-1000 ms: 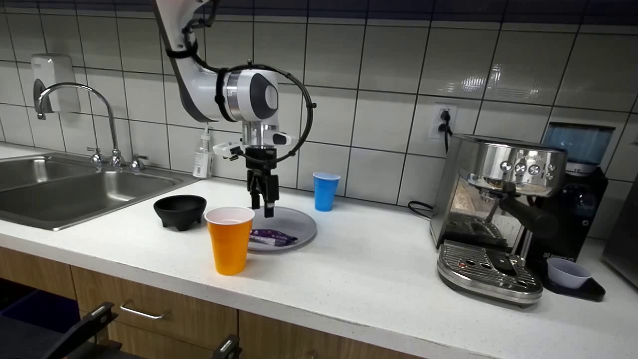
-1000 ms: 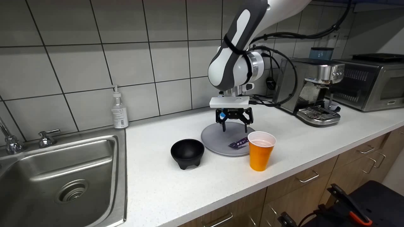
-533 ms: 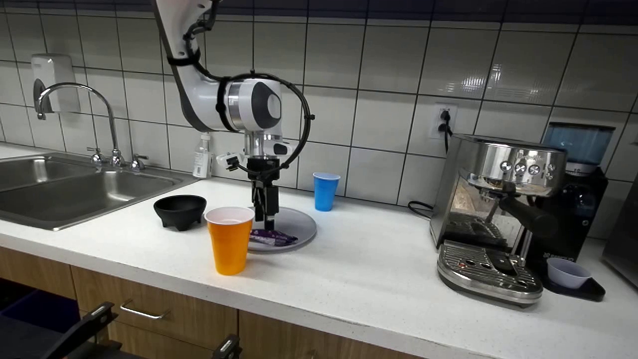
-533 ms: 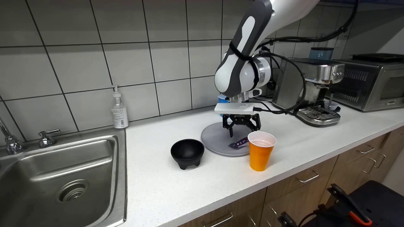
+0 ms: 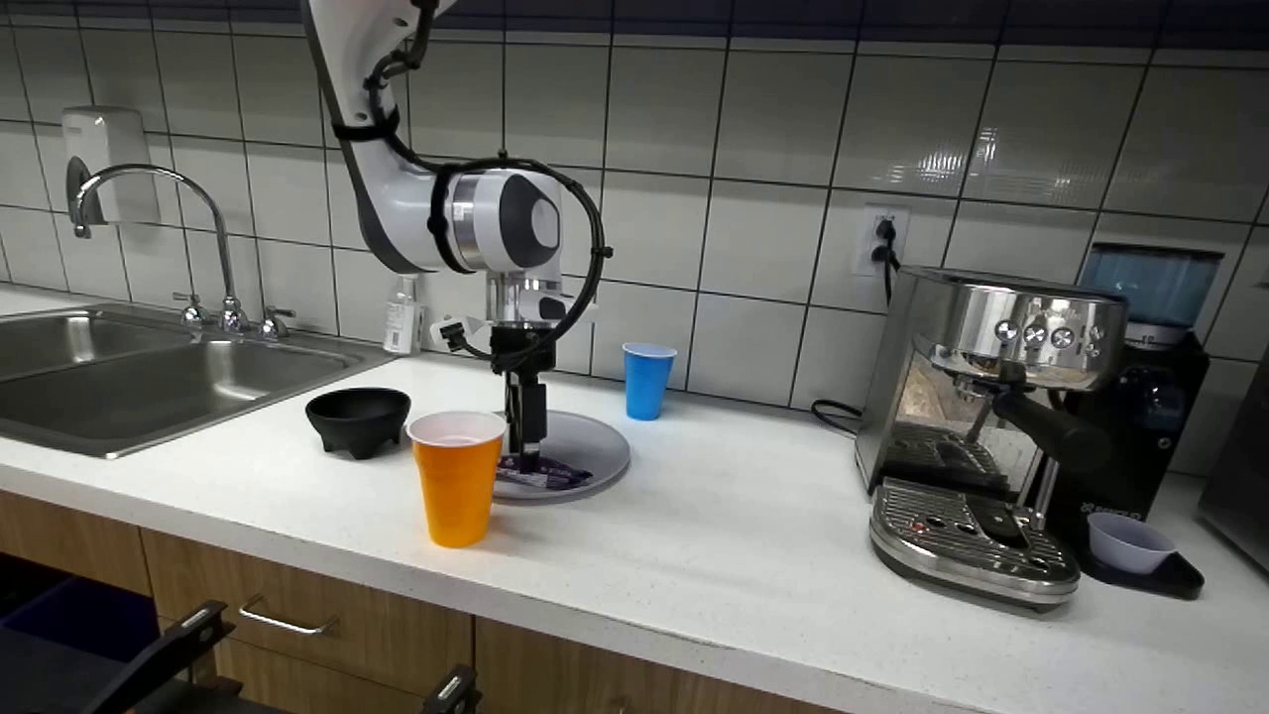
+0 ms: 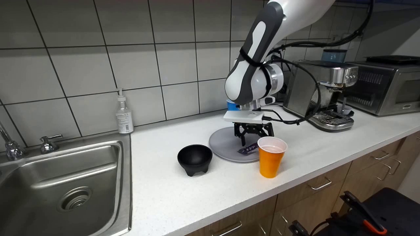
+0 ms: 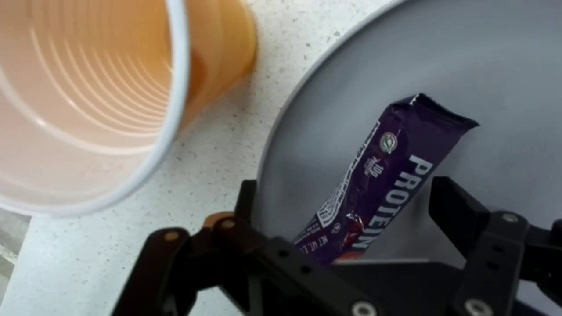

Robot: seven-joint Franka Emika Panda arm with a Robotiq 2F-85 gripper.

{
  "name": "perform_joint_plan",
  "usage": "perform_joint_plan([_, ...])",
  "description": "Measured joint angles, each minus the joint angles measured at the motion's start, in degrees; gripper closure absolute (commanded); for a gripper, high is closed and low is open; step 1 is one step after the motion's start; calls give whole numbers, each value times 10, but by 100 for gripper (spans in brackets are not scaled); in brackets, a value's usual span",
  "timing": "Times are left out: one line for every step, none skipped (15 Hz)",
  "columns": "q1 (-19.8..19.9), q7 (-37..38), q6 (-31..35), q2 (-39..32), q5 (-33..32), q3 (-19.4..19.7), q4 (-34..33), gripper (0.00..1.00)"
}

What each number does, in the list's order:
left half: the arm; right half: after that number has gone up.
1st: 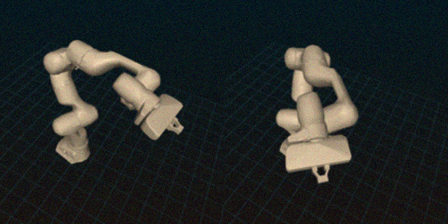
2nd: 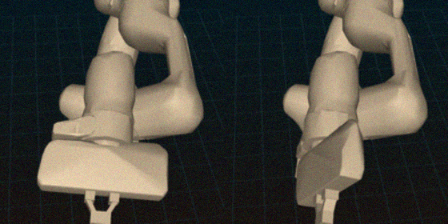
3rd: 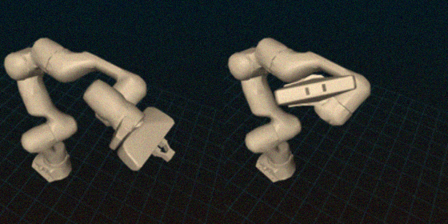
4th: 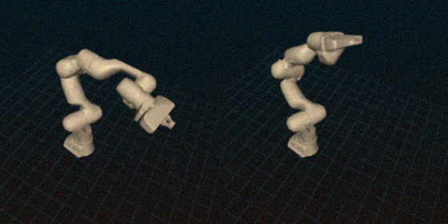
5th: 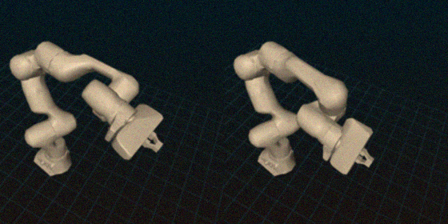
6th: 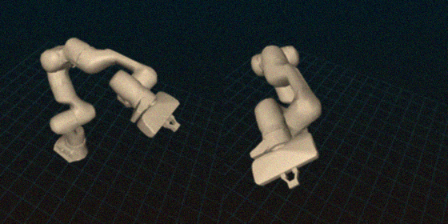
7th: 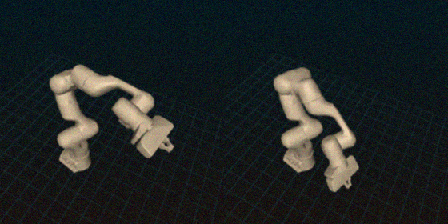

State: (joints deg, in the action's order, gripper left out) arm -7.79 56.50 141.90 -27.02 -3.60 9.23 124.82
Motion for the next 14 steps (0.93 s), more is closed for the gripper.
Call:
perform_joint_plan([0,5,0,-2,1,0,0,0])
perform_joint_plan([0,10,0,-4,1,1,0,0])
perform_joint_plan([0,14,1,-6,1,1,0,0])
perform_joint_plan([0,17,1,-7,3,1,0,0])
perform_joint_plan([0,18,1,-9,4,1,-1,0])
perform_joint_plan([0,18,2,-11,7,2,-2,0])
perform_joint_plan([0,18,2,-12,10,2,-2,0])
perform_joint_plan([0,18,3,-13,13,2,-3,0])
perform_joint_plan([0,18,3,-15,15,2,-4,0])
perform_joint_plan([0,18,3,-17,17,2,-5,0])
perform_joint_plan([0,18,3,-18,18,2,-5,0])
perform_joint_plan([0,18,3,-19,18,2,-5,0])
perform_joint_plan([0,18,3,-19,19,2,-5,0])
perform_joint_plan([0,18,4,-20,21,2,-6,25])
